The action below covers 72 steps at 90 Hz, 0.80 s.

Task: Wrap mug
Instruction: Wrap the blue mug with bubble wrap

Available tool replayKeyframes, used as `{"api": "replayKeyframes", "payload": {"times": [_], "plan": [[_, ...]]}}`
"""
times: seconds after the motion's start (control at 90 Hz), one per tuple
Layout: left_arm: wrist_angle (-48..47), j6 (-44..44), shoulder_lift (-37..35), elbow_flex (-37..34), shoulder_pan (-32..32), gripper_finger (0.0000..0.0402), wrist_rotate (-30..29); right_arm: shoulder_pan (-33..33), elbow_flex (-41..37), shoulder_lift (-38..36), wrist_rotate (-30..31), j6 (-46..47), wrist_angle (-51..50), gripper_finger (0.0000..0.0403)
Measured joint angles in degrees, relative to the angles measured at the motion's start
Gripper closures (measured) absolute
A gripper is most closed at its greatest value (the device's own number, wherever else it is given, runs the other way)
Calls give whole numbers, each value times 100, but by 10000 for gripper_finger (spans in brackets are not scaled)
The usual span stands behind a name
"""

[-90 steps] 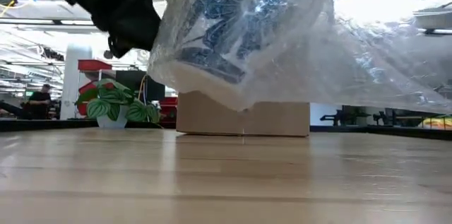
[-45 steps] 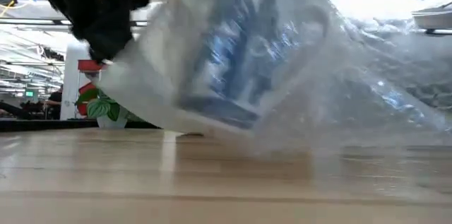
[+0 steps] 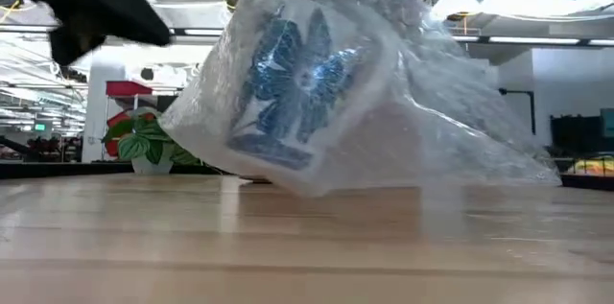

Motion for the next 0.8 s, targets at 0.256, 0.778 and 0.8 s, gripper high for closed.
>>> {"api": "replayKeyframes", "payload": {"times": [0.256, 0.778, 0.8], "plan": [[2134, 718, 1290, -81, 666, 401, 350, 139, 0, 0, -157, 224, 268, 367], [4840, 2299, 2607, -76, 1161, 401, 1768, 398, -4, 11, -126, -732, 274, 351], [4834, 2320, 2614, -76, 1167, 401, 1799, 398, -4, 15, -120, -779, 273, 347]]}}
